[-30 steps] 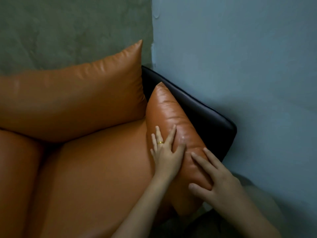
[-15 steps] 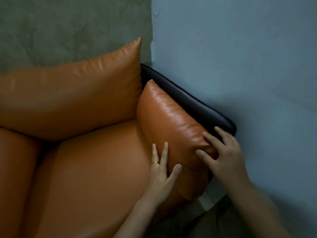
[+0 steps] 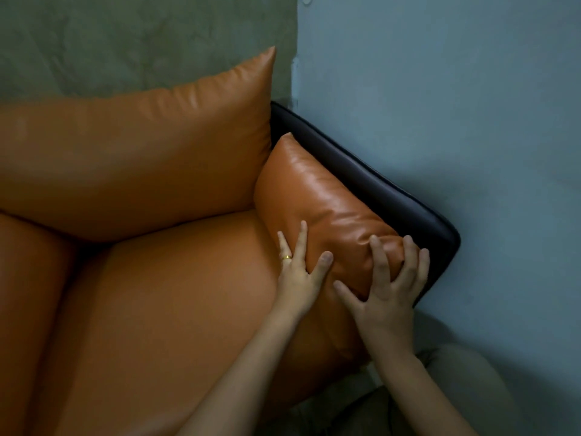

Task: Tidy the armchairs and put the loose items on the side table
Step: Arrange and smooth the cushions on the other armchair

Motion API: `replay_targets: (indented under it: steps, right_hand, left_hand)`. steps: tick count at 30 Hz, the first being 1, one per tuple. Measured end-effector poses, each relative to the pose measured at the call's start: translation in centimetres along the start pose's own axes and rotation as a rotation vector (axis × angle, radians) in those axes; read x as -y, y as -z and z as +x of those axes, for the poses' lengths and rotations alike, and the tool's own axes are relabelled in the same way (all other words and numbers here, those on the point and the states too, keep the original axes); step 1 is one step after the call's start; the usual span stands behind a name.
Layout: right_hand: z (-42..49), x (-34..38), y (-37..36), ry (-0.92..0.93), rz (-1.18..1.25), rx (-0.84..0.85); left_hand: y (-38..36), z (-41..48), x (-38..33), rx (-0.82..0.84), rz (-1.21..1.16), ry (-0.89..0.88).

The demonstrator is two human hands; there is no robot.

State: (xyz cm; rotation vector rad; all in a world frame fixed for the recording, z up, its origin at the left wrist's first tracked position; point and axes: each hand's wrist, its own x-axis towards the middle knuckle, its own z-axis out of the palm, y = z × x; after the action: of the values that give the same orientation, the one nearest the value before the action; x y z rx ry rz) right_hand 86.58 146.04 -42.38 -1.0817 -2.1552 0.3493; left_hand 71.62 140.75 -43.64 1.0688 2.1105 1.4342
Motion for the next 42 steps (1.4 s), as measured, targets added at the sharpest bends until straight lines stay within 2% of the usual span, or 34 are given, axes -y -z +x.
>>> replay_targets:
  steps: [3,5,8,9,12,15,19,23,27,30,34,38,42]
  right_hand:
    - [-0.5,0.5,0.6,-0.06,-0.11,0.038]
    - [-0.7,1.7,1.6,-0.119,-0.167,0.019]
    - [0.3,5.1,3.2,-0.008,-0.099,-0.101]
    - [1.2,7.1,3.7,0.042,-0.043,-0.057]
    - [5.6,13.7,3.2,0.188,0.076,0.289]
    - [11.2,20.2,-0.8,0.435,0.033,0.403]
    - [18.8,28.7,-8.5,0.602,0.042,0.541]
    - [25.9,36.5,-15.6,0.729,0.011,0.504]
    - [30.6,41.5,-21.0,0.78,-0.105,0.494]
    - [32.0,42.7,-24.0,0.835,-0.153,0.513]
    - [32.9,41.1,-26.5,0.834,-0.187,0.446]
    - [34.1,40.0,-26.4,0.796,-0.271,0.484]
    - [36.2,37.8,-25.5,0.739,-0.358,0.436]
  left_hand:
    - [1.9,-0.1,0.5,0.109,0.062,0.011]
    - [4.1,0.1,1.2,0.152,0.183,-0.008]
    - [9.1,0.3,1.9,0.127,0.341,-0.027]
    - [11.2,0.3,2.0,0.1,0.367,-0.027]
    - [18.4,0.8,2.2,0.001,0.47,-0.017]
    - [26.2,2.9,2.1,-0.096,0.608,-0.003]
    - [36.0,8.7,1.6,-0.275,0.701,-0.025]
    - [42.8,15.6,2.1,-0.399,0.795,-0.044]
    - [45.5,20.8,3.5,-0.432,0.972,0.065]
    - [45.8,23.2,4.8,-0.537,1.006,0.074]
    - [45.4,24.5,6.8,-0.652,1.053,0.014]
    - [46.6,24.7,7.6,-0.645,1.066,0.004]
    - [50.0,23.5,8.4,-0.613,1.119,0.058]
